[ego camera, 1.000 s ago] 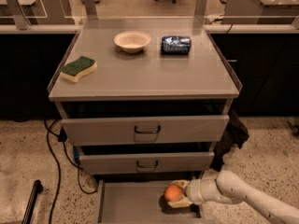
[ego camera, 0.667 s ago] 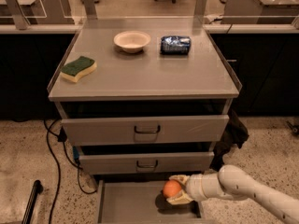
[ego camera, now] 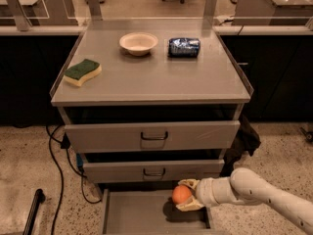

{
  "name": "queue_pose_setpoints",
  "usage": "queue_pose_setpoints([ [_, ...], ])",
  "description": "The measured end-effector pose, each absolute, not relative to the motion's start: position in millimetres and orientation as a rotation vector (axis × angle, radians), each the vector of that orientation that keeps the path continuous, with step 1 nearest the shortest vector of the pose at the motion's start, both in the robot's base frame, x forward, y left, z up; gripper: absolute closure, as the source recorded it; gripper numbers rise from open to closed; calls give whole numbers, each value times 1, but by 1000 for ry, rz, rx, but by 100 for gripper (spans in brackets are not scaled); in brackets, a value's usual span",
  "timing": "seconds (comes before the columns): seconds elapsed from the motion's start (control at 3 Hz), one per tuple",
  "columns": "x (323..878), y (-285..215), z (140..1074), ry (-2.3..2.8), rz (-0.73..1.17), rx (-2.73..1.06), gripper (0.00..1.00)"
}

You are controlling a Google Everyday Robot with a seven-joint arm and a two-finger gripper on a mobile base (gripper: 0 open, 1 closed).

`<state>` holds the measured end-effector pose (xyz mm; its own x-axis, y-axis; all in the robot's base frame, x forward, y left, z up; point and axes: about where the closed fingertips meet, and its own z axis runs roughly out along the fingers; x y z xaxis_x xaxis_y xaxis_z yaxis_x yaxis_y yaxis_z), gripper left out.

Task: Pick orange from bottom drawer and place on counter

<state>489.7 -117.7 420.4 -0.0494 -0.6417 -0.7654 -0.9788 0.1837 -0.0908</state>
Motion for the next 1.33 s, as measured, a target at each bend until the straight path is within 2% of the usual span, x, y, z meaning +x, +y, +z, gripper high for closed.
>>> queue_pose_setpoints([
  [0.67,499,-113,574,1654,484,-1528,100],
  [1.0,500,-105,586,1644,475,-1541,100],
  [1.33,504,-98,643,1595,419,-1538,100],
])
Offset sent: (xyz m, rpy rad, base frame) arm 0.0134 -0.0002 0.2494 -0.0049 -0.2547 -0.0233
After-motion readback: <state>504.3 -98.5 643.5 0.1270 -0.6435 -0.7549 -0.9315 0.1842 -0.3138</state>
